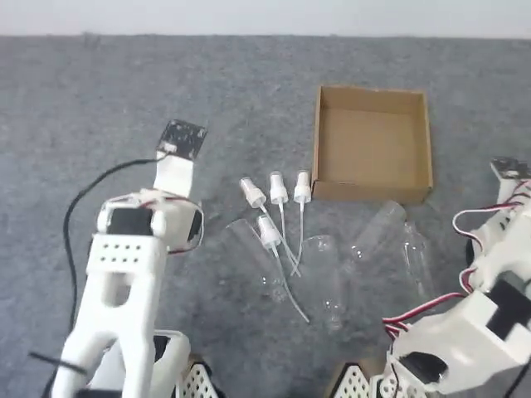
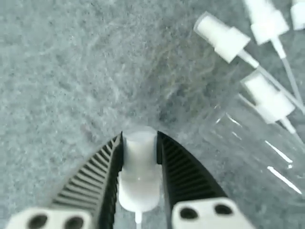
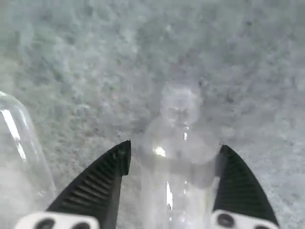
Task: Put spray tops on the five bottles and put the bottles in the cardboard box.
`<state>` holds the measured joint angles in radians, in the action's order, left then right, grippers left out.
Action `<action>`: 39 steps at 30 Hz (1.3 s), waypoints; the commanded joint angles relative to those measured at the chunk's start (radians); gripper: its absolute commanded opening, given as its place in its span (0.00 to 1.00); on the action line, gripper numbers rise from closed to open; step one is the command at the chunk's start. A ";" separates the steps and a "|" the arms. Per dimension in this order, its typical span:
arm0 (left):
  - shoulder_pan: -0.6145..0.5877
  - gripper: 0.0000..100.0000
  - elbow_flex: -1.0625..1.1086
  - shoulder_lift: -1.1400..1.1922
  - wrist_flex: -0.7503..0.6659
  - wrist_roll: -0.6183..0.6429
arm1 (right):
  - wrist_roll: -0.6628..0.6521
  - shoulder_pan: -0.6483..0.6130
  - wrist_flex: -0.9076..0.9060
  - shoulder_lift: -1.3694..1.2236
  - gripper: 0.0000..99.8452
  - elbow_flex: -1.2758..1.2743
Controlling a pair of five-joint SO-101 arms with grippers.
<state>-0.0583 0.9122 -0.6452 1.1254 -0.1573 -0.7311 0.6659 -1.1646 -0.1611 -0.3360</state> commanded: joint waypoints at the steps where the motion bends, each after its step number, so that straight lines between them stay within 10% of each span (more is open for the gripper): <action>1: 0.002 0.01 0.096 -0.094 -0.084 -0.002 | 0.003 -0.033 -0.010 0.081 0.23 0.055; 27: 0.000 0.01 0.147 -0.101 -0.118 -0.006 | -0.170 0.054 -0.091 -0.070 0.22 0.170; 33: 0.000 0.01 0.143 -0.101 -0.118 -0.002 | -0.167 0.056 -0.113 -0.031 0.01 0.218; 39: -0.003 0.01 0.051 -0.103 -0.126 -0.008 | -0.058 -0.005 -0.245 0.153 0.01 0.305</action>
<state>-0.0583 1.0656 -0.7050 1.0242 -0.1573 -0.8661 0.7027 -1.3518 -0.1672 -0.1166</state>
